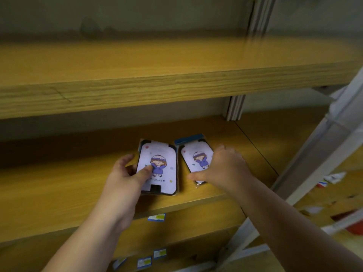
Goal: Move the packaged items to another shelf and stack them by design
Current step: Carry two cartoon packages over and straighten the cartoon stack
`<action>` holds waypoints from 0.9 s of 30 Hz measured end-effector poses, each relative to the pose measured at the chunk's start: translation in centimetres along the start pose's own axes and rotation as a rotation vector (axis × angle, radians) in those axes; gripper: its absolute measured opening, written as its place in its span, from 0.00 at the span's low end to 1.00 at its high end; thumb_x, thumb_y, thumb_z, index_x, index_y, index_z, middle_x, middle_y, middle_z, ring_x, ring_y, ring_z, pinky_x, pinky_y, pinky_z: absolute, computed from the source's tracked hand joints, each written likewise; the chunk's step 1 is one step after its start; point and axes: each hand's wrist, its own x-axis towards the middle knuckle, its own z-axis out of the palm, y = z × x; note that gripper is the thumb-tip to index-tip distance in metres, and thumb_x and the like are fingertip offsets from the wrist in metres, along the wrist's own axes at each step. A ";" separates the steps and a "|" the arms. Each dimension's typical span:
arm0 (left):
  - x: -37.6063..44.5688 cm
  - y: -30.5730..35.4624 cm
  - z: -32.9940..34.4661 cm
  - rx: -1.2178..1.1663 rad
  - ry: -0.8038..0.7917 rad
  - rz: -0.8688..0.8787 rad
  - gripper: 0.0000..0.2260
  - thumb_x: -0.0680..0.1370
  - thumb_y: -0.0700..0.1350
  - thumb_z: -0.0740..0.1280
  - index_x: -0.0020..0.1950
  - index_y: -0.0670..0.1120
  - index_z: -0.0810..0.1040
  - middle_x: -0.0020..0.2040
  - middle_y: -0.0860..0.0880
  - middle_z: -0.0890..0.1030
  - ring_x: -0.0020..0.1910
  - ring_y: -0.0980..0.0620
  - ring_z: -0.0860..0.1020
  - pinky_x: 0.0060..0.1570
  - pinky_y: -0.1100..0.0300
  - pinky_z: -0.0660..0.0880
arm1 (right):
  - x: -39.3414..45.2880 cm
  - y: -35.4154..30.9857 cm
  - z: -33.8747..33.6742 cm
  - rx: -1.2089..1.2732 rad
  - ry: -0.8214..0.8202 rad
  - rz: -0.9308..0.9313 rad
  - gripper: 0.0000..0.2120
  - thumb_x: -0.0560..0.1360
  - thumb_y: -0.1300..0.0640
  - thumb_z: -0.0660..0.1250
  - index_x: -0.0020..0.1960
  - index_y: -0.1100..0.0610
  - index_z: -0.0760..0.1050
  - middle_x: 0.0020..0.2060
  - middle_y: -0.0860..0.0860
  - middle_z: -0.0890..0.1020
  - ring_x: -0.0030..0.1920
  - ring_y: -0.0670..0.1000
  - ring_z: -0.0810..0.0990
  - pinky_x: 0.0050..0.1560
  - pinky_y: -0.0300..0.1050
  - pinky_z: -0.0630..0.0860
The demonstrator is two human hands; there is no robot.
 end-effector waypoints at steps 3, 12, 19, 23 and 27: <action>-0.2 -0.1 0.2 -0.102 -0.050 -0.097 0.11 0.78 0.38 0.69 0.61 0.45 0.77 0.47 0.46 0.88 0.43 0.50 0.87 0.34 0.59 0.82 | -0.3 0.2 -0.3 0.065 -0.023 0.020 0.59 0.56 0.27 0.76 0.75 0.58 0.60 0.69 0.59 0.69 0.64 0.59 0.74 0.56 0.50 0.76; -2.7 0.3 0.0 -0.045 -0.005 -0.078 0.08 0.80 0.41 0.66 0.58 0.50 0.77 0.49 0.45 0.87 0.46 0.45 0.86 0.37 0.53 0.81 | -2.4 2.4 -0.7 0.696 -0.088 -0.018 0.15 0.74 0.49 0.76 0.54 0.52 0.74 0.46 0.47 0.83 0.42 0.44 0.83 0.27 0.33 0.74; -7.0 0.6 2.1 -0.057 0.103 -0.040 0.07 0.81 0.40 0.66 0.54 0.52 0.76 0.51 0.45 0.84 0.50 0.46 0.83 0.40 0.51 0.79 | -7.6 5.0 -2.4 1.131 -0.146 -0.077 0.09 0.77 0.50 0.71 0.53 0.46 0.73 0.48 0.45 0.86 0.41 0.42 0.87 0.34 0.38 0.82; -11.5 0.5 4.5 -0.038 0.126 0.001 0.07 0.80 0.41 0.68 0.54 0.52 0.77 0.47 0.46 0.86 0.42 0.48 0.86 0.28 0.61 0.79 | -11.1 8.9 -4.2 1.267 -0.158 -0.085 0.02 0.80 0.52 0.67 0.51 0.45 0.75 0.41 0.46 0.88 0.40 0.46 0.88 0.35 0.44 0.83; -17.4 -0.2 8.1 -0.071 0.120 0.037 0.06 0.78 0.41 0.69 0.47 0.53 0.78 0.42 0.47 0.87 0.37 0.52 0.87 0.25 0.62 0.78 | -14.7 14.8 -6.2 1.316 -0.241 -0.142 0.08 0.81 0.54 0.63 0.48 0.43 0.78 0.42 0.48 0.88 0.43 0.49 0.88 0.40 0.50 0.84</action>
